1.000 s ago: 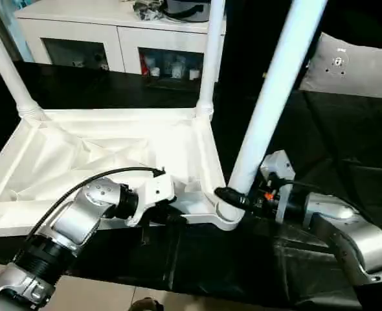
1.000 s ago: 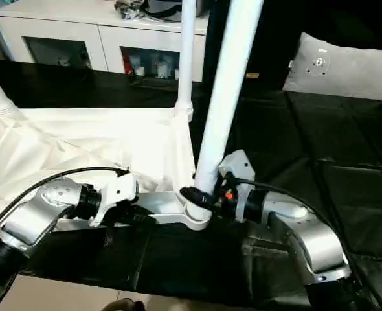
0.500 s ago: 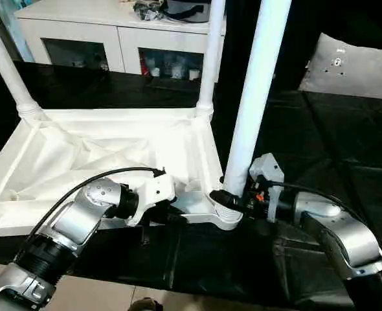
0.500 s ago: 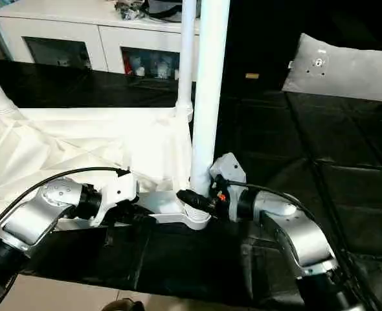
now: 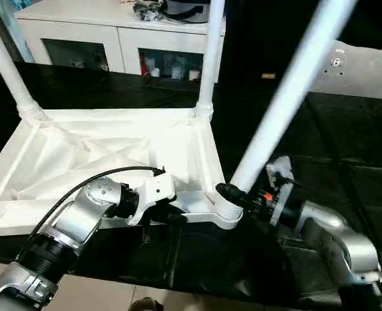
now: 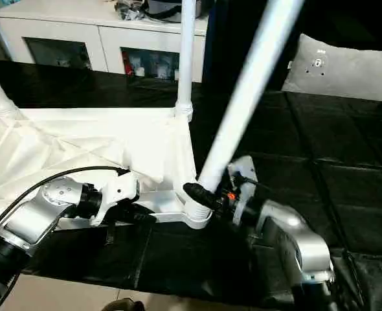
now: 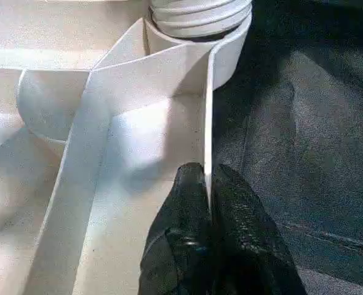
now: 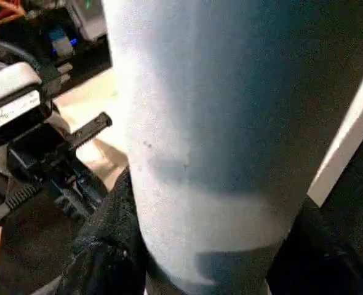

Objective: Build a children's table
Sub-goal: Insert table leg to table base

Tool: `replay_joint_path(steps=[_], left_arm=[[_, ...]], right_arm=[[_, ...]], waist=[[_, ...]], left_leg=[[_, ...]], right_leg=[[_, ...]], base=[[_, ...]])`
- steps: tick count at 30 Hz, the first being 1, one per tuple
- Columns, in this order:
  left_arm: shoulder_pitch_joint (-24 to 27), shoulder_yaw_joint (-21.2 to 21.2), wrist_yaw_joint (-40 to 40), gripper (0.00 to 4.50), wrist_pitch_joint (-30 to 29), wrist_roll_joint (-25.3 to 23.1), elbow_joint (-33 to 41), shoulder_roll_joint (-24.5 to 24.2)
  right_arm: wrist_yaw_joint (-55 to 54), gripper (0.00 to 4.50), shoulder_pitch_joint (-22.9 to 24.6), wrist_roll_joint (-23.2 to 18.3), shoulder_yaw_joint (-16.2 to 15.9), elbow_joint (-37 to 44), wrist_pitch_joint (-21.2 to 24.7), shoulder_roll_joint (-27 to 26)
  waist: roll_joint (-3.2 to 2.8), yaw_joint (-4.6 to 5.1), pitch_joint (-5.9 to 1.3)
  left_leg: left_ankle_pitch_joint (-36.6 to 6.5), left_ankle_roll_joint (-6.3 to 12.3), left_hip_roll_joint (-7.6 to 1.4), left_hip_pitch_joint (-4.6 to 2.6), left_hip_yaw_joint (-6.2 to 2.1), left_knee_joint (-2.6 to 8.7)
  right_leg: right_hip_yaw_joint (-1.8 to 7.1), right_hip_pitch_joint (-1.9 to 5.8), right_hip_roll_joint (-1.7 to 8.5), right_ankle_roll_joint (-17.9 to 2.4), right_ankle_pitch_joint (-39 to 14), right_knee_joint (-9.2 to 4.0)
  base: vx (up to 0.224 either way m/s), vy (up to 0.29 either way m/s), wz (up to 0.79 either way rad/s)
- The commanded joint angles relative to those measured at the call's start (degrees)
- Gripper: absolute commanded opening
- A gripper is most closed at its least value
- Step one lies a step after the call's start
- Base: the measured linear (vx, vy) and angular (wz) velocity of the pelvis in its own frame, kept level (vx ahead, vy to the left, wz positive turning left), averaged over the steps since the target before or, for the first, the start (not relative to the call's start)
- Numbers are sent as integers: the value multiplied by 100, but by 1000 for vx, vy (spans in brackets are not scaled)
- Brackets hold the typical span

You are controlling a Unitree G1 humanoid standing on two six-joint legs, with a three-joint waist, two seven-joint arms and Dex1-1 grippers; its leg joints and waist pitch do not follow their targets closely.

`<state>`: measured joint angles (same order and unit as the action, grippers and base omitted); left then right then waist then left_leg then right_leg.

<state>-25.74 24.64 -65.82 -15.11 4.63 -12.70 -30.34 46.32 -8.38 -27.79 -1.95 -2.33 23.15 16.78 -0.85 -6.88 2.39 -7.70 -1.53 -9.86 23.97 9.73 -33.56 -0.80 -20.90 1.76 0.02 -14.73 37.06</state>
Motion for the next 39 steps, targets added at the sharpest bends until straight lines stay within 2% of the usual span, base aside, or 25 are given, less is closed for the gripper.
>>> replay_joint_path(steps=[1,2,3,5,6,10,13,14,17,18,19,21,23,26,27,28,30,31,32,34,35,37,39], left_arm=[[-157,-255,198,0,-1,39,-63,53],[-163,-257,201,0,0,36,-72,60],[-190,-260,202,0,4,27,-108,78],[-200,-258,202,0,10,18,-120,80],[-203,-257,199,0,25,3,-129,78],[-215,-249,187,0,40,-15,-143,72],[-235,-217,148,0,87,-75,-167,47],[-238,-214,143,0,93,-83,-171,47],[-243,-208,119,0,119,-95,-183,48],[-243,-208,119,0,119,-95,-183,48],[-258,-180,56,0,195,-109,-211,42],[-271,-157,22,0,220,-124,-224,42],[-307,-141,-7,0,243,-135,-259,59],[-532,-142,-78,0,429,-136,-548,155],[-532,-142,-78,0,429,-136,-548,155],[-609,-141,-93,0,509,-148,-665,185],[-1010,-159,-112,0,759,-194,-1215,349],[-1373,-192,-103,0,954,-239,-1705,492],[-1478,-207,-85,0,994,-252,-1840,531],[-1623,-226,-69,0,1040,-269,-2030,578],[-1665,-231,-71,0,1049,-273,-2084,586],[-1725,-227,-113,0,1099,-298,-2187,573],[-1699,-227,-190,0,1116,-296,-2190,510]], right_arm=[[-54,192,249,-11,17,-17,-168,-67],[-54,192,316,49,9,-23,-269,-72],[-48,192,443,195,-14,-51,-498,-69],[-47,192,507,291,-45,-50,-629,-39],[-52,192,565,502,-152,-39,-823,78],[-48,192,570,755,-294,-25,-964,251],[54,191,411,1268,-619,-99,-1055,581],[86,191,386,1325,-669,-123,-1067,619],[269,191,279,1512,-935,-263,-1041,750],[269,191,279,1512,-935,-263,-1041,750],[432,191,142,1686,-1204,-474,-1003,828],[478,191,62,1776,-1324,-619,-1015,832],[498,191,-12,1802,-1389,-770,-1054,798],[615,191,-94,1725,-1399,-981,-1184,696],[615,191,-94,1725,-1399,-981,-1184,696],[638,191,-107,1703,-1381,-1014,-1219,671],[747,191,-158,1586,-1352,-1025,-1226,623],[829,191,-193,1508,-1349,-1020,-1193,593],[842,191,-193,1492,-1349,-1013,-1177,581],[835,191,-191,1475,-1344,-1008,-1149,555],[817,191,-185,1473,-1340,-1007,-1144,540],[721,191,-185,1496,-1317,-1046,-1165,485],[458,191,-217,1566,-1245,-1149,-1222,364]], waist=[[-41,-60,-349],[-41,-67,-341],[-79,-81,-338],[-70,-89,-331],[-68,-90,-328],[-84,-118,-329],[-87,-126,-330],[-88,-122,-316],[-85,-113,-286],[-89,-103,-281],[-111,-103,-255],[-93,-55,-174],[-85,-57,-168],[-102,5,-131],[-94,24,-120],[-98,39,-106],[-117,46,-89],[-106,30,-72],[-93,20,-67],[-65,-10,-56],[-102,-18,-52],[-122,0,-55],[-139,16,-70]], left_leg=[[-1592,-132,-353,-265,-152,385],[-1598,-124,-353,-269,-149,386],[-1666,-155,-355,-264,-154,393],[-1779,-187,-357,-276,-155,403],[-1800,-193,-356,-275,-157,406],[-1803,-197,-362,-277,-166,413],[-1741,-192,-357,-275,-166,405],[-1768,-180,-351,-275,-164,403],[-1939,-181,-354,-279,-169,418],[-2005,-205,-355,-283,-175,426],[-2062,-219,-360,-286,-180,436],[-2582,-329,-333,-331,-190,461],[-2753,-377,-338,-374,-201,471],[-2818,-389,-337,-360,-217,520],[-2972,-399,-336,-402,-213,513],[-3072,-413,-335,-412,-218,514],[-3168,-420,-323,-431,-227,515],[-3337,-432,-321,-499,-231,496],[-3361,-423,-321,-522,-227,485],[-3309,-394,-323,-488,-263,511],[-3310,-380,-347,-464,-292,551],[-3394,-434,-360,-408,-313,621],[-3458,-488,-368,-406,-307,664]], right_leg=[[195,70,628,-1131,-269,-475],[196,59,622,-1128,-271,-481],[197,52,631,-1098,-360,-488],[203,45,632,-1080,-493,-501],[204,46,632,-1077,-528,-503],[212,44,623,-1008,-591,-511],[209,54,611,-993,-462,-501],[214,46,611,-1002,-483,-506],[222,39,623,-1005,-765,-536],[222,37,625,-1006,-881,-539],[226,17,630,-997,-941,-548],[242,-9,634,-955,-1628,-616],[259,-21,663,-899,-2014,-649],[244,-29,654,-885,-1983,-660],[250,-61,659,-892,-2112,-685],[257,-67,675,-896,-2261,-703],[258,-81,679,-868,-2442,-730],[271,-126,705,-816,-2781,-791],[276,-137,713,-790,-2891,-815],[264,-95,763,-774,-3057,-811],[241,-85,789,-787,-3037,-810],[204,-45,761,-841,-2721,-761],[190,-44,742,-919,-2296,-731]], base=[[0,0,0],[0,0,0],[0,0,0],[0,0,0],[0,0,0],[0,0,0],[0,0,0],[0,0,0],[0,0,0],[0,0,0],[0,0,0],[0,0,0],[0,0,0],[0,0,0],[0,0,0],[0,0,0],[0,0,0],[0,0,0],[-53,18,4],[-54,22,2],[0,0,0],[0,0,0],[0,0,0]])
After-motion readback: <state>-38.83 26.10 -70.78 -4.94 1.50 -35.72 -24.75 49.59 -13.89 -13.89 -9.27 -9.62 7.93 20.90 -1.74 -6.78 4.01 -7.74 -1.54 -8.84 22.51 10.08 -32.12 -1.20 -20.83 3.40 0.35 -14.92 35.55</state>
